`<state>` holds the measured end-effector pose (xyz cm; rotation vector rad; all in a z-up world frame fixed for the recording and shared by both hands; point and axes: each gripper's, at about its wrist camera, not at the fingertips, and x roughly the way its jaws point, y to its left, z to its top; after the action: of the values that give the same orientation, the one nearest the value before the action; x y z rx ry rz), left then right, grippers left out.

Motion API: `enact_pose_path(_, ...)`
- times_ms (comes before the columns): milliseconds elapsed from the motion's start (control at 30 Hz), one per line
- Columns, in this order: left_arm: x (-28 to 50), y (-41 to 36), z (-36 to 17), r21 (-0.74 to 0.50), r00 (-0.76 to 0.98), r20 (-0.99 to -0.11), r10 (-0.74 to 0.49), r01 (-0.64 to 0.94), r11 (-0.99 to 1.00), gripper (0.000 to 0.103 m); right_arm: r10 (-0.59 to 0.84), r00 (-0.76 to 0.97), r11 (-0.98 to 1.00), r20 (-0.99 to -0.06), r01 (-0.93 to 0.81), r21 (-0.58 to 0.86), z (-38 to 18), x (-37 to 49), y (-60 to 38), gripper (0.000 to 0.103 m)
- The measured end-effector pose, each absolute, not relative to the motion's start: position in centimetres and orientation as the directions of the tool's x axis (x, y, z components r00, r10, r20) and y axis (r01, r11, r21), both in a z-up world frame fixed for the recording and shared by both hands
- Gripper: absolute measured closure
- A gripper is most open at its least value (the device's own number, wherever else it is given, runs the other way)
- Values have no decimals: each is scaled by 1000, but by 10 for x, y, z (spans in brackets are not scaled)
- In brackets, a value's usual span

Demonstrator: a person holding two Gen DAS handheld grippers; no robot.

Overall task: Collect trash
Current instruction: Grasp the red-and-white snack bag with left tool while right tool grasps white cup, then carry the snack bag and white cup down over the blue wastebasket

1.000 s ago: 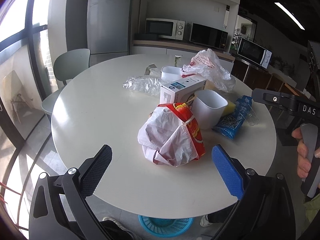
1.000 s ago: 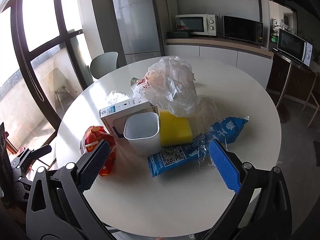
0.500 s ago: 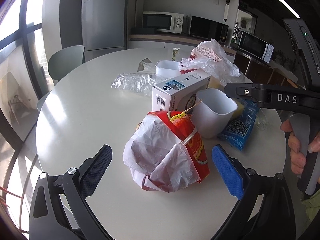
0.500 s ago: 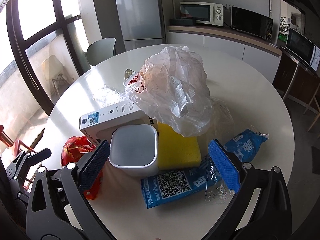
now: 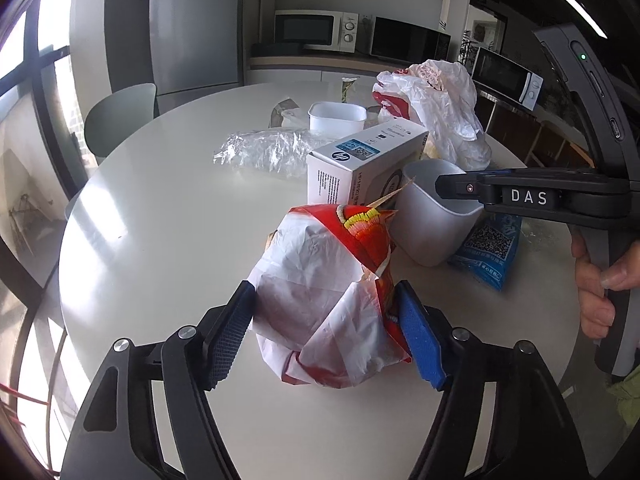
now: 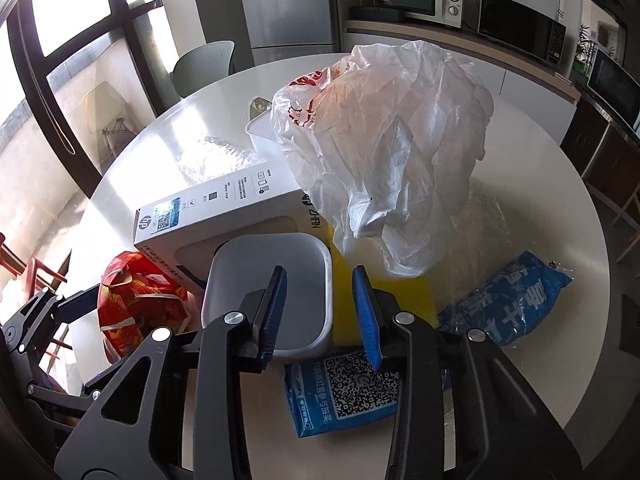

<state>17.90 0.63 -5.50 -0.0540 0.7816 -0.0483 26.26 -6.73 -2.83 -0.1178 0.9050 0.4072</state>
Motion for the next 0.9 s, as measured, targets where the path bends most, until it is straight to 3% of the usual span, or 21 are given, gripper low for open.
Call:
enact_pose_path(67, 178, 10, -55, -72, 709, -703, -62, 15, 997, 50, 294, 549, 917, -783, -393, 69, -28, 260, -67, 95)
enact_pose_path(133, 175, 14, -55, -83, 709, -702, -66, 10, 996, 56, 308, 544, 913, -781, -399, 83, -27, 259, -67, 99)
enact_pose_path(200, 172, 18, -53, -88, 714, -698, -57, -6, 996, 68, 330, 536, 910, -777, -400, 111, -26, 257, -69, 99)
enact_pose_path(300, 166, 24, -49, -100, 720, -691, -57, -17, 995, 74, 332, 547, 910, -768, -399, 109, -23, 253, -73, 99)
enact_pose_path(900, 82, 21, -11, -114, 781, -621, -70, -2, 993, 78, 415, 622, 896, -664, -408, 177, 17, 153, -108, 99)
